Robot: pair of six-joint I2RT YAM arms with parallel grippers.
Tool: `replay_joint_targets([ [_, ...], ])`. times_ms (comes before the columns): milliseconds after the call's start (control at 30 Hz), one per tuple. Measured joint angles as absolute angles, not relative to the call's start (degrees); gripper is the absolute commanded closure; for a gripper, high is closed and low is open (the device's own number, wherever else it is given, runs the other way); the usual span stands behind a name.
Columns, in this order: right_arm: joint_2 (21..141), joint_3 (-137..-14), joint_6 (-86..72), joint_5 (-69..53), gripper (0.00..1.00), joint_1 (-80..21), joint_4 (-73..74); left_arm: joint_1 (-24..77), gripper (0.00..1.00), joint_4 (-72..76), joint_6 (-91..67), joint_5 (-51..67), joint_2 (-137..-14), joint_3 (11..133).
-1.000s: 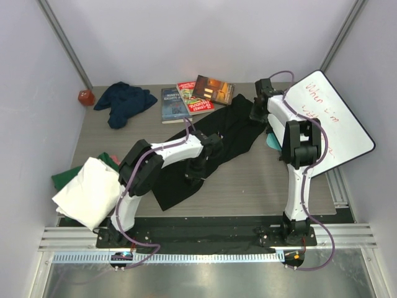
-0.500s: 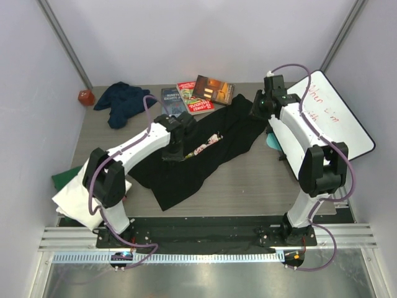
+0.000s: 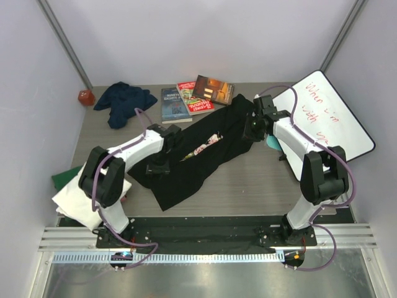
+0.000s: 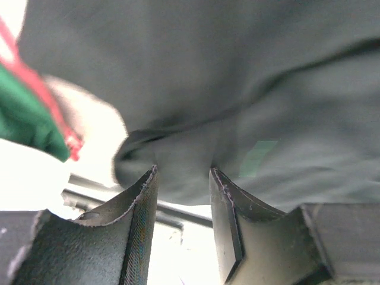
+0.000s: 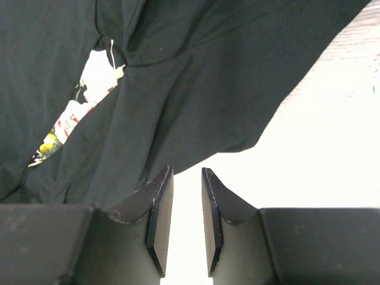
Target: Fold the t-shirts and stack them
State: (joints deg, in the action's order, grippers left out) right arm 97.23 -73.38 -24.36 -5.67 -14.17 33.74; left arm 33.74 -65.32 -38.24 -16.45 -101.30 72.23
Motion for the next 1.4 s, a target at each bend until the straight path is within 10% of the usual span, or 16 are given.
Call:
replay_joint_targets([
  [1133,95.39,-71.26,-24.53,-7.20,0.69,-14.57,31.27,30.39,0.58,-65.21,-41.67,-14.74,-94.02,62.41],
  [1400,95.48,-71.22,-24.56,-7.20,0.70,-14.57,31.22,30.39,0.97,-63.26,-41.58,-14.26,-94.17,61.47],
])
